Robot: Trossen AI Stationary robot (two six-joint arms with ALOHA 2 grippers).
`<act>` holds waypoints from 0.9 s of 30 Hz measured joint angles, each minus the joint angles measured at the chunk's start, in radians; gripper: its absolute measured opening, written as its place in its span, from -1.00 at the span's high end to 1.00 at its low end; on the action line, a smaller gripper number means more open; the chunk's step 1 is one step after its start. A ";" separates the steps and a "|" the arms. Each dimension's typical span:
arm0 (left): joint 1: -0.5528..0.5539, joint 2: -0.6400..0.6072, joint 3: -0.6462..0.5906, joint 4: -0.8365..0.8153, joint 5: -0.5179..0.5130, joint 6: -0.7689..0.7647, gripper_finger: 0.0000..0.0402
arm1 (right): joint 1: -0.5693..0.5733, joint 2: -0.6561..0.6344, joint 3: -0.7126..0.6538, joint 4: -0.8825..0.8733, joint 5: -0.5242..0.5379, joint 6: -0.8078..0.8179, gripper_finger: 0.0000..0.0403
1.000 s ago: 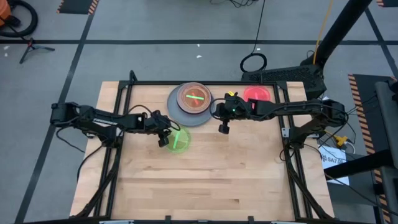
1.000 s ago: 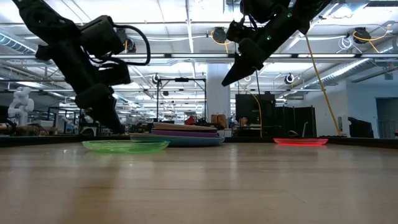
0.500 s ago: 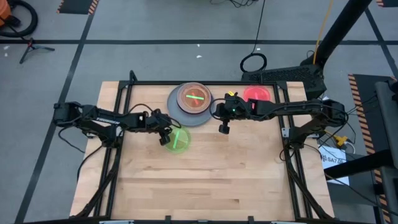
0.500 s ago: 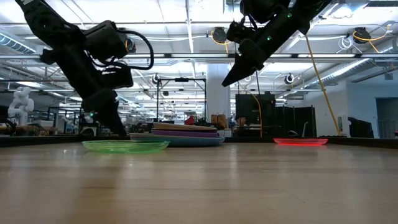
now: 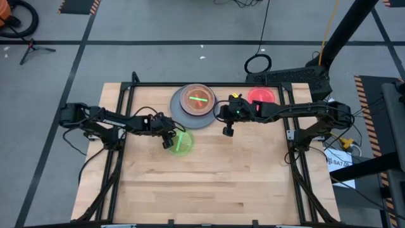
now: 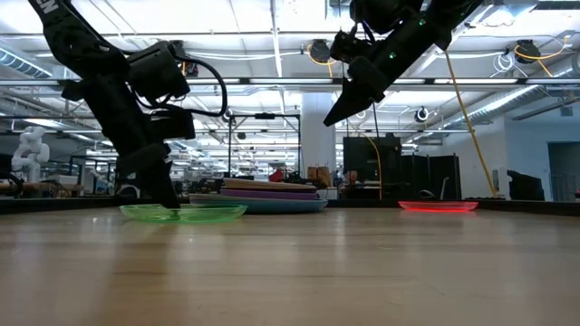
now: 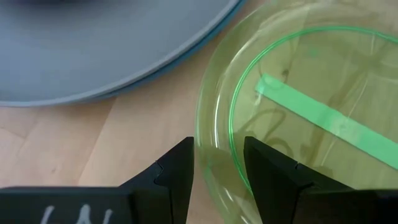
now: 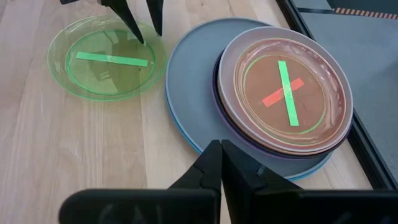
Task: Stack plastic plates
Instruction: Stack the green plate on top of the other green plate
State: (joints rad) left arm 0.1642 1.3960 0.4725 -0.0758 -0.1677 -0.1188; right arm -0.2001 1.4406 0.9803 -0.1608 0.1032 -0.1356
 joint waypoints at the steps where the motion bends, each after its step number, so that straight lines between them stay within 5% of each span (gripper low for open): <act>1: 0.000 0.000 0.000 -0.001 0.000 0.000 0.27 | 0.000 0.000 0.000 0.000 0.000 0.000 1.00; 11: 0.000 0.000 0.000 -0.002 0.000 -0.005 0.28 | 0.000 0.000 0.000 0.000 0.000 0.000 1.00; 27: 0.000 -0.001 0.000 -0.008 0.000 -0.019 0.76 | 0.000 0.000 0.000 0.000 0.000 0.000 1.00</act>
State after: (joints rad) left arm 0.1642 1.3945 0.4725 -0.0837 -0.1677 -0.1375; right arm -0.2005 1.4406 0.9806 -0.1612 0.1032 -0.1352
